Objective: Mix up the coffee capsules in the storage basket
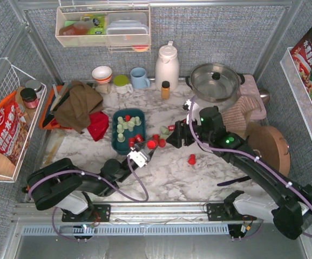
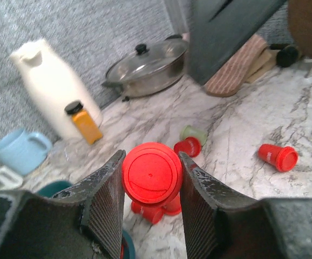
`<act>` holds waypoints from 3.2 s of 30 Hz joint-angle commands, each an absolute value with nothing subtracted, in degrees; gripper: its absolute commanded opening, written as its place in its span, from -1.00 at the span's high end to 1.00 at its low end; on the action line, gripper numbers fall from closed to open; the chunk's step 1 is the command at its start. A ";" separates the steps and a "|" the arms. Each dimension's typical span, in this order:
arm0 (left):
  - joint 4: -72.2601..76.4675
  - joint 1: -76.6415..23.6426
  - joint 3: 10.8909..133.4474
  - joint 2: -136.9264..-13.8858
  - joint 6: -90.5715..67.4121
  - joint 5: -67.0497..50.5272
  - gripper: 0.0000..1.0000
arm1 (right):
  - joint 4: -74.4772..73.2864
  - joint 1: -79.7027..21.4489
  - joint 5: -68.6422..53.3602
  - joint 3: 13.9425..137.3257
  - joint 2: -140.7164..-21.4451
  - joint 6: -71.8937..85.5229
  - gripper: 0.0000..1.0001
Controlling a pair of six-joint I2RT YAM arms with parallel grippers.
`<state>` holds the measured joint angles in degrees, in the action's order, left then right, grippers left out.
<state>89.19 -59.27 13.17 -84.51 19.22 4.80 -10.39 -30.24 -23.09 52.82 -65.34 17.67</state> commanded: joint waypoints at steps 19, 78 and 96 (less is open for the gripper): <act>36.07 -46.96 20.02 -71.23 -19.70 30.56 0.52 | -24.22 -25.74 24.13 47.25 -68.31 33.61 -0.49; 94.14 -57.92 17.11 -91.30 14.44 -11.69 -0.98 | 22.71 -32.14 -24.63 33.93 -60.13 31.04 0.59; 94.16 -59.93 16.88 -89.66 18.45 -6.27 -0.28 | 20.43 -33.22 -27.41 35.51 -63.12 32.65 0.57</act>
<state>91.26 -59.86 16.62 -89.86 17.80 -7.46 19.79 -33.06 -26.63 34.30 -62.87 32.51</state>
